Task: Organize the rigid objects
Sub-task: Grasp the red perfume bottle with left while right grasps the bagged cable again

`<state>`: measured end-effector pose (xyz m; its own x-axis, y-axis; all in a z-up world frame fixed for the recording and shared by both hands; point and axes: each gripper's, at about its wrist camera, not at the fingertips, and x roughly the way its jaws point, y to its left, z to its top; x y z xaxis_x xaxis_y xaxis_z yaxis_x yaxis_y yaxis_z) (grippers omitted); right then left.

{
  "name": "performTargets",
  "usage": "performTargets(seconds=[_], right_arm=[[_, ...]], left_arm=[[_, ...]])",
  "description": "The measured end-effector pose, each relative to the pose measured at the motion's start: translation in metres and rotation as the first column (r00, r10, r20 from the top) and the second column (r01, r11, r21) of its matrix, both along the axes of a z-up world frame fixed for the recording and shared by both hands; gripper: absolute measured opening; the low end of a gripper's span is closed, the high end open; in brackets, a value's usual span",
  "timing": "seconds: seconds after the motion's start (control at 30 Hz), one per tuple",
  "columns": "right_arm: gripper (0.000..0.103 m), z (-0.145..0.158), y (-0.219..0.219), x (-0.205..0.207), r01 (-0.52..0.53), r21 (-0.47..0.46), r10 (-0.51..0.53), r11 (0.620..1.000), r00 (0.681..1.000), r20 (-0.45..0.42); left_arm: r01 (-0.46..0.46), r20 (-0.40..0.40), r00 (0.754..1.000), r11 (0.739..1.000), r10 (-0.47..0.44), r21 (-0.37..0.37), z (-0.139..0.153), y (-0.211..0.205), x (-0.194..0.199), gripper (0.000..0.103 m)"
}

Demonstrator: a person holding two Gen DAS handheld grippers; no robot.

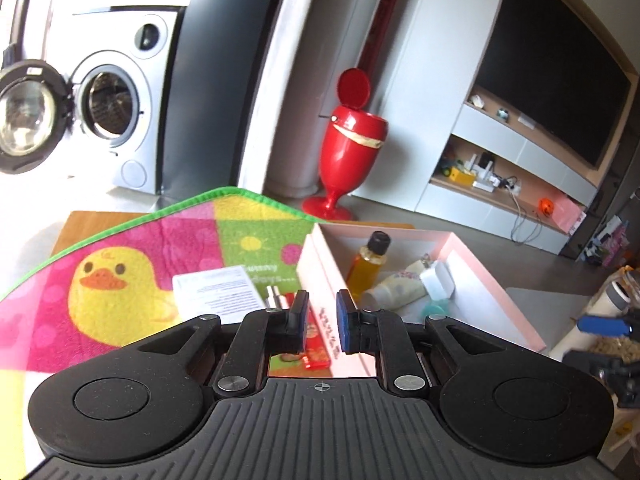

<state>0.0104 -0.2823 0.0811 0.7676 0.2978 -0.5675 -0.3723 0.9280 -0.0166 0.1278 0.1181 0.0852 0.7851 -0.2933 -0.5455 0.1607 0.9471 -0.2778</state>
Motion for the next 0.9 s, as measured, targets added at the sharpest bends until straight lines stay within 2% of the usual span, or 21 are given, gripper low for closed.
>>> performTargets(seconds=[0.13,0.2,0.3,0.37,0.53,0.6,0.67,0.73,0.9], right_arm=[[0.069,-0.034,-0.001,-0.024,-0.032,0.054,0.039,0.998,0.992,-0.117],[0.069,-0.048,-0.001,-0.032,-0.053,0.102,0.07,0.993,0.983,-0.168],[0.07,-0.062,0.007,-0.043,-0.072,0.102,0.091,0.992,0.976,-0.199],[0.07,-0.068,0.011,-0.046,-0.073,0.082,0.088,0.994,0.975,-0.202],[0.07,-0.079,0.013,-0.043,-0.042,0.071,0.057,0.997,0.973,-0.222],[0.073,-0.081,0.014,-0.045,-0.041,0.075,0.056,0.996,0.976,-0.209],[0.074,-0.082,0.016,-0.048,-0.044,0.062,0.055,0.997,0.979,-0.194],[0.077,-0.084,0.02,-0.051,-0.052,0.047,0.059,0.998,0.983,-0.174],[0.084,-0.089,0.031,-0.06,-0.071,-0.015,0.069,0.997,0.991,-0.115]], left_arm=[[-0.054,-0.072,0.996,0.998,0.051,-0.042,-0.012,0.023,0.009,0.016],[-0.048,-0.102,0.994,0.997,0.042,-0.055,-0.02,0.023,0.015,0.016],[-0.014,-0.127,0.992,0.998,0.006,-0.061,-0.029,0.01,0.024,0.016],[-0.006,-0.135,0.991,0.998,-0.002,-0.057,-0.033,0.0,0.029,0.016],[-0.092,-0.156,0.984,0.996,0.089,-0.012,-0.043,-0.008,0.055,0.016],[-0.094,-0.187,0.978,0.996,0.091,-0.007,-0.05,-0.009,0.065,0.017],[-0.09,-0.197,0.976,0.996,0.088,0.003,-0.055,-0.012,0.071,0.024],[-0.089,-0.192,0.977,0.996,0.088,0.0,-0.06,-0.013,0.072,0.027],[-0.062,-0.191,0.98,0.998,0.06,-0.009,-0.06,-0.005,0.062,0.024]])
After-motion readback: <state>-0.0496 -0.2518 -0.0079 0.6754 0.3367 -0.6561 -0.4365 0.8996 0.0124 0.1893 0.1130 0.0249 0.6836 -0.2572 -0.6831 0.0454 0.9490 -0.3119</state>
